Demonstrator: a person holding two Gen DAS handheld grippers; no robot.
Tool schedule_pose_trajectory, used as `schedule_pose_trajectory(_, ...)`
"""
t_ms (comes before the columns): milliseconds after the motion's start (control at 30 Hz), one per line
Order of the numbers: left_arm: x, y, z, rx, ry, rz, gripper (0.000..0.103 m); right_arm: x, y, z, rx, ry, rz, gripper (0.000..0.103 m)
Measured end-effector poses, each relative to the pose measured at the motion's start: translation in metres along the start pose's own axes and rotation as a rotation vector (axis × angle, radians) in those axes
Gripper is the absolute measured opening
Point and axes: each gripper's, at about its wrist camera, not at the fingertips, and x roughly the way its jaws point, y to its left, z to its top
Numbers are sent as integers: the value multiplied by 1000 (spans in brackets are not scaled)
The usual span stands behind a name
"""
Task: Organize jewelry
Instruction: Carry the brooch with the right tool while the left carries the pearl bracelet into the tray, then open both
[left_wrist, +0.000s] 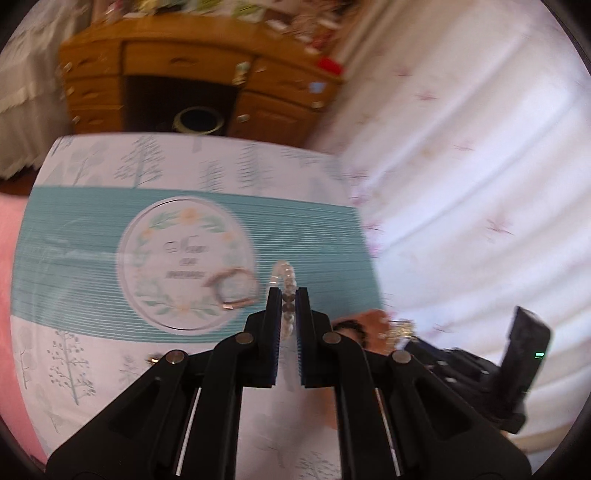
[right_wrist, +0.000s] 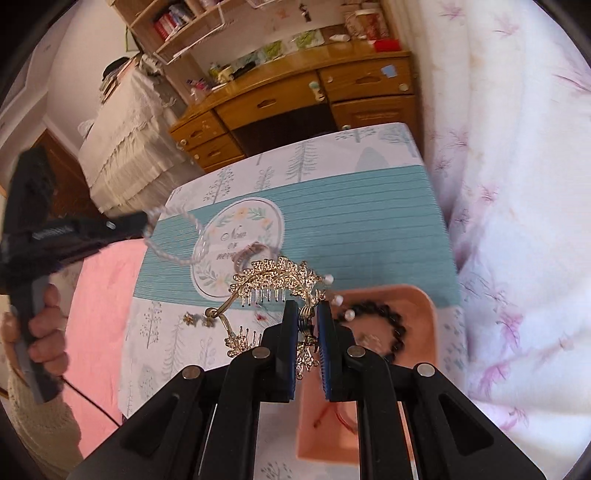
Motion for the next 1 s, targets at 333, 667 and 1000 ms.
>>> schedule_pose_trajectory(333,12,-114,-54,187,57,-108,5,-47,-67,-74,135,-28,-71,10)
schedule_pose_trajectory(667,111,-135,-105,237,196,-80,5,-15,-96,-130,236,31,-116,10)
schedule_pose_trajectory(1000,151,-113,-119,228,248,-28,5,23,-94,-124,226,55,-164,10)
